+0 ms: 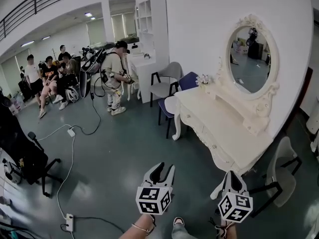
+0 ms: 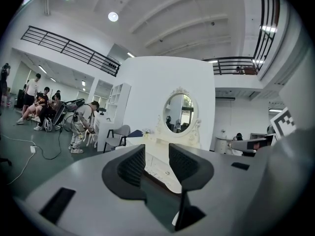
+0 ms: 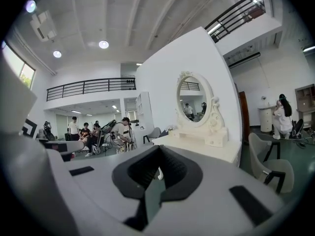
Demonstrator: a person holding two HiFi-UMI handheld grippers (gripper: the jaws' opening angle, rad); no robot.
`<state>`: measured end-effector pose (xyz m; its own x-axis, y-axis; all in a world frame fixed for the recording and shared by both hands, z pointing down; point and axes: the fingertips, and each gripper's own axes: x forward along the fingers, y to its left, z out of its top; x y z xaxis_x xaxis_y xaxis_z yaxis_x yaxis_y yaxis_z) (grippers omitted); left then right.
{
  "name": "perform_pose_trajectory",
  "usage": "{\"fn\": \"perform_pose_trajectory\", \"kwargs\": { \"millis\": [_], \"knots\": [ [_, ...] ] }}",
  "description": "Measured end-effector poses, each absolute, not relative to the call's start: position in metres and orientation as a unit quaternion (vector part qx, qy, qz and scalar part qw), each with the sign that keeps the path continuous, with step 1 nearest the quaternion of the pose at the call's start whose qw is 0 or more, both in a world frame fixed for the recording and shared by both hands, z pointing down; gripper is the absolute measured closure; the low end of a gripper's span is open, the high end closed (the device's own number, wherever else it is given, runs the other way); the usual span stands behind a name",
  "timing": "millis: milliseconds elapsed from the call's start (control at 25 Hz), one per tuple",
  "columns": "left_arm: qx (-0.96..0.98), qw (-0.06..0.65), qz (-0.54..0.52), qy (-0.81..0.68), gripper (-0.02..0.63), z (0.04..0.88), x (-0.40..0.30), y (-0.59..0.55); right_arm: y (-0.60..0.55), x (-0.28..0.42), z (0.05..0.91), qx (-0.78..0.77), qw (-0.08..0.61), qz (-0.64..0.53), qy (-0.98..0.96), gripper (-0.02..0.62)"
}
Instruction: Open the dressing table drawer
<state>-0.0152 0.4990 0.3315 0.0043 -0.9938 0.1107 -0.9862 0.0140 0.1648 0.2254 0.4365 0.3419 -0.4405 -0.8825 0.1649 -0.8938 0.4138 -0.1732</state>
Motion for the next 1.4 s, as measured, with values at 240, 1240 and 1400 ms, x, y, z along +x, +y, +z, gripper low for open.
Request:
{"fn": "perform_pose_trajectory", "kwargs": {
  "millis": [240, 1240, 1400],
  "knots": [
    [0.702, 0.092, -0.015, -0.706, 0.448, 0.322, -0.023, 0.427, 0.361, 0.217, 0.334, 0.527, 0.016, 0.121, -0.841, 0.588],
    [0.722, 0.116, -0.014, -0.682, 0.448, 0.350, -0.066, 0.224, 0.181, 0.203, 0.366, 0.568, 0.049, 0.133, -0.811, 0.588],
    [0.734, 0.113, -0.015, -0.670, 0.449, 0.349, -0.083, 0.176, 0.146, 0.199, 0.365, 0.593, 0.040, 0.130, -0.794, 0.588]
  ]
}}
